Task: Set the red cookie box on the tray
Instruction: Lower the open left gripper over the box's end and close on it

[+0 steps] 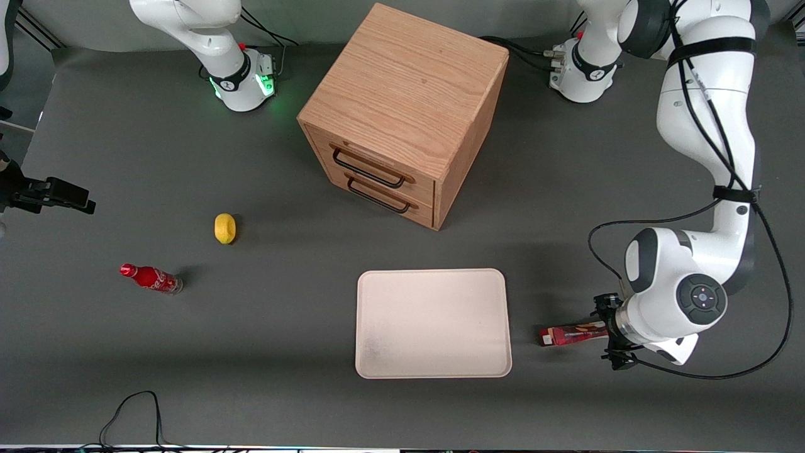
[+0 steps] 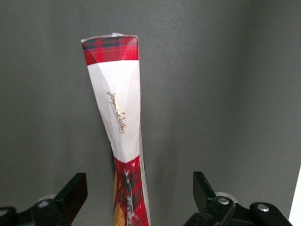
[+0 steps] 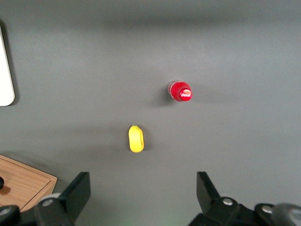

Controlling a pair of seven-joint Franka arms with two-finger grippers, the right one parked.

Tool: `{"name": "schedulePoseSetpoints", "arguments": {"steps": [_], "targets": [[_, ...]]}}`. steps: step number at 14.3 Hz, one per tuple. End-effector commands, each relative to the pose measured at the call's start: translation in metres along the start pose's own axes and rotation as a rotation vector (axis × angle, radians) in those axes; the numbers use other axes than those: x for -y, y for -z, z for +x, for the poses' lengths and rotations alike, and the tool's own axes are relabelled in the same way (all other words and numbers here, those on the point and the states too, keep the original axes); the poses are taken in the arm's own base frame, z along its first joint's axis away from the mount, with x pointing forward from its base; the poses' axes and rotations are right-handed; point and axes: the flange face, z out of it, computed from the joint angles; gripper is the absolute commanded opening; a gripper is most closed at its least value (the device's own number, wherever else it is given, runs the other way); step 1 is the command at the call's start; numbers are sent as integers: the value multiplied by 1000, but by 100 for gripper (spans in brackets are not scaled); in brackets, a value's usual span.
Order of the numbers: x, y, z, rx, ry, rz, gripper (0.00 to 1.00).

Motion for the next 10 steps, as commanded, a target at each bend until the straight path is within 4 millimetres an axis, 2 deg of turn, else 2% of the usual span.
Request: {"name": "schedulePoseSetpoints", "arguments": {"steps": [1,3,4,5,6,7,10], "targets": [[4,-8,1,-4,29,-7,100],[4,-12,1,-7,30,-19,97],[4,-12,1,-8,30,-18,74],[4,-11,1,-7,30,-19,40],[4,-11,1,-9,28,-19,11],[3,-10,1,-8,25,-21,0],[4,-10,1,-10,22,-20,0]]}}
